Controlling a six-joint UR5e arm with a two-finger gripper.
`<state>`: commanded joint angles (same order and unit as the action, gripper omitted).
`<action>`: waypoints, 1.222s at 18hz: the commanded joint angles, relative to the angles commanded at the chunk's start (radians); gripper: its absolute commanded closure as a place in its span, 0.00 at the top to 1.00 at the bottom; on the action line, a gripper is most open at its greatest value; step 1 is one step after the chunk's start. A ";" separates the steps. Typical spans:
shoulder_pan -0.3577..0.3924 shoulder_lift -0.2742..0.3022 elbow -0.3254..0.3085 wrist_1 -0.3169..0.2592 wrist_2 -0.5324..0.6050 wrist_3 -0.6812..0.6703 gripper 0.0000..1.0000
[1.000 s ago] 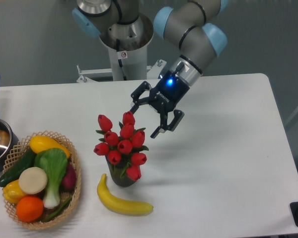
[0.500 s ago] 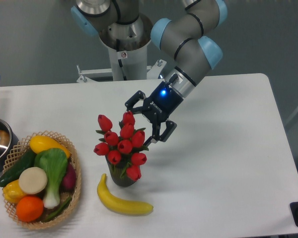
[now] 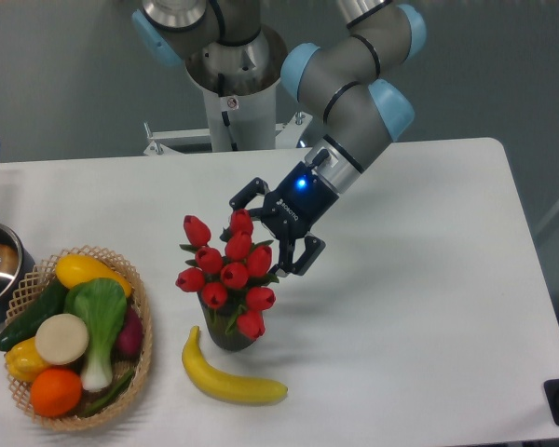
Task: Pick up the flowers from the vase
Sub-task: 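Lower the gripper around the tulip stems above the vase rim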
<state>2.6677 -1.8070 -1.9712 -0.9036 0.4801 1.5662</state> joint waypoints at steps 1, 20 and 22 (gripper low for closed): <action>-0.009 -0.011 0.006 0.000 0.000 0.000 1.00; -0.051 -0.041 0.043 0.000 0.002 -0.003 1.00; -0.054 -0.043 0.045 0.000 0.003 -0.002 1.00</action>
<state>2.6139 -1.8500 -1.9267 -0.9035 0.4832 1.5647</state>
